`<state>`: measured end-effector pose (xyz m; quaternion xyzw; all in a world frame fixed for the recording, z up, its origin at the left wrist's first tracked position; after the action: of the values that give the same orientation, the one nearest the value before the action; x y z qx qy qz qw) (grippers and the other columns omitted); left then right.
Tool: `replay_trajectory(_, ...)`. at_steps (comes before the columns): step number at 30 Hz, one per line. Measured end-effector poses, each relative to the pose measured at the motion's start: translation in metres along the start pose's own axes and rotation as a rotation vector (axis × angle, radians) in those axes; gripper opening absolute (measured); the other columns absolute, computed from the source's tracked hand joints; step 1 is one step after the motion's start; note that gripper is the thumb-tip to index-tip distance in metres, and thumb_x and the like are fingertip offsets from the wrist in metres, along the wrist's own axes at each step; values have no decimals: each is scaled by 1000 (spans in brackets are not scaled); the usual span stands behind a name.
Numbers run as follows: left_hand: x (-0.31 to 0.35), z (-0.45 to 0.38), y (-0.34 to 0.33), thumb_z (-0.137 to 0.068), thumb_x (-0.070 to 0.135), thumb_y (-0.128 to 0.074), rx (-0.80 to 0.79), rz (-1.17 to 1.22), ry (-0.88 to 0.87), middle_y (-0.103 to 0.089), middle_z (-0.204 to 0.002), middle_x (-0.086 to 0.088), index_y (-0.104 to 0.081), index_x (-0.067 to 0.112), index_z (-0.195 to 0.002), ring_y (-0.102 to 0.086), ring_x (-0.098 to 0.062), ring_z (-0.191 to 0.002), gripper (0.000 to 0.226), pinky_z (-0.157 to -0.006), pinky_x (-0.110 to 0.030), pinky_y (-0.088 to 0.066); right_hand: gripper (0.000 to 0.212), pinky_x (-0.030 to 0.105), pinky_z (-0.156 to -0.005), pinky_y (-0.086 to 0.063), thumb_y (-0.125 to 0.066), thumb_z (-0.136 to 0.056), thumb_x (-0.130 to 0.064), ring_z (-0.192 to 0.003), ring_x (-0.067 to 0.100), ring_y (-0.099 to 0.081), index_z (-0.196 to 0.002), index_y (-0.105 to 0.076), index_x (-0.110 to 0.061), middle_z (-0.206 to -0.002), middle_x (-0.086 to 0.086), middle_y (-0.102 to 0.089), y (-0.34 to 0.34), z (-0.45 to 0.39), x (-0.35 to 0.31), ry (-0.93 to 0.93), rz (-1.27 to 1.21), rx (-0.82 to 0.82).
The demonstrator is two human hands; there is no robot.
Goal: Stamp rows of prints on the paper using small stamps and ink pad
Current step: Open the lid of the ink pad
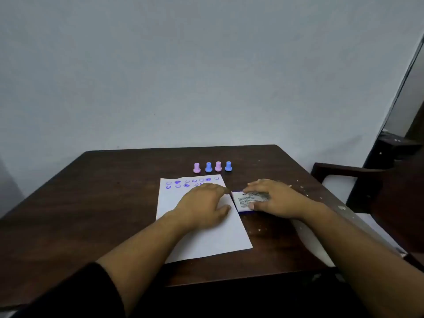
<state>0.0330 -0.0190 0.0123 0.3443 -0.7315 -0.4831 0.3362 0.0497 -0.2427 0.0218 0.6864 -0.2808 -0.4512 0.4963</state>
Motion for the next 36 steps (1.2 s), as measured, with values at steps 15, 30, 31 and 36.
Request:
replay_trajectory(15,10,-15,-42,-78,71,-60,-16,262,32,-43,-159,0,-29,23,-158,-39,-14,-143,99,-118,-32,-33,60,17,-112,-23,-84,-77,-43,-138,-18,-30,-125,-57,-66,-148,-38,-42,-2,9,35,28,-168,-113)
replay_trajectory(30,2,-15,-47,-77,69,-65,8,337,96,-36,-159,7,-17,29,-159,-28,-11,-144,103,-114,-25,-28,52,3,-99,-30,-86,-77,-42,-129,-20,-39,-119,-64,-63,-136,-41,-51,13,-4,33,32,-204,-167)
replay_trajectory(31,1,-15,-47,-77,69,-66,6,341,97,-36,-160,7,-17,29,-159,-27,-10,-145,104,-113,-24,-27,50,1,-96,-31,-86,-78,-42,-127,-20,-41,-118,-65,-62,-134,-42,-52,15,-5,32,37,-217,-170)
replay_trajectory(36,-1,-15,-48,-76,68,-68,7,355,107,-38,-158,10,-18,32,-159,-28,-8,-143,103,-109,-20,-26,29,23,-102,-42,-74,-90,-40,-123,-3,-58,-118,-74,-46,-128,-25,-68,24,-12,32,51,-417,-161)
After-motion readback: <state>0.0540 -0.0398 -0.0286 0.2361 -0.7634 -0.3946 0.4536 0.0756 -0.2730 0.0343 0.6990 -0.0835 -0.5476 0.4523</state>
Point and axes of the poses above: each hand's wrist, its own z-axis away from the middle knuckle, its own y-axis out of the back of the hand, x = y × z, the point moved 4 cm from there along -z, towards the middle knuckle
